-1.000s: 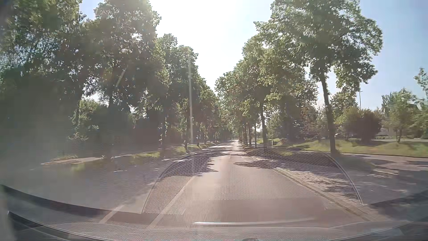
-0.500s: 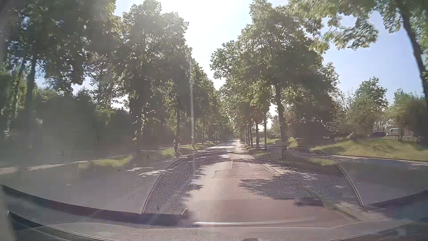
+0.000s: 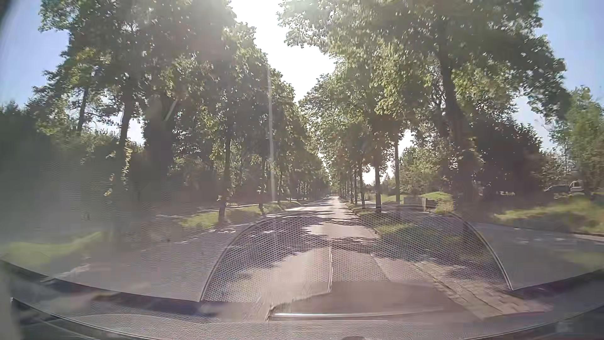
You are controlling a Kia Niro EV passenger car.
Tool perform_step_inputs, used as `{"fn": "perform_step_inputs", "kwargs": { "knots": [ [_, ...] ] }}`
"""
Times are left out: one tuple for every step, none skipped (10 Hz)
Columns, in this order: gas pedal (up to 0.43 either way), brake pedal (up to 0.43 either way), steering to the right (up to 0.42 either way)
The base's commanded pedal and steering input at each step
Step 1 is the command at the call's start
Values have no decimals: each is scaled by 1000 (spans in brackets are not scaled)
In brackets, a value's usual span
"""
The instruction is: Follow the waypoints while adhering to traffic rules and regulations
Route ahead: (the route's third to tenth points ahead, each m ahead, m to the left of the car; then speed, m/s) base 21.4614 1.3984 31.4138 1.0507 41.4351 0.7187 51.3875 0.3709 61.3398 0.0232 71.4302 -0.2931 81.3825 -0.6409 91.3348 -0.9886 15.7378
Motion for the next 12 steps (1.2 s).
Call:
{"fn": "perform_step_inputs", "kwargs": {
  "knots": [
    [98, 12, 5],
    [98, 12, 6],
    [110, 12, 6],
    [110, 6, 7],
    [110, 6, 7],
    [110, 12, 6],
    [110, 12, 7],
    [130, 12, 5],
    [157, 12, 7],
    [157, 12, 6],
    [157, 12, 6],
    [157, 12, 6]
  ]
}}
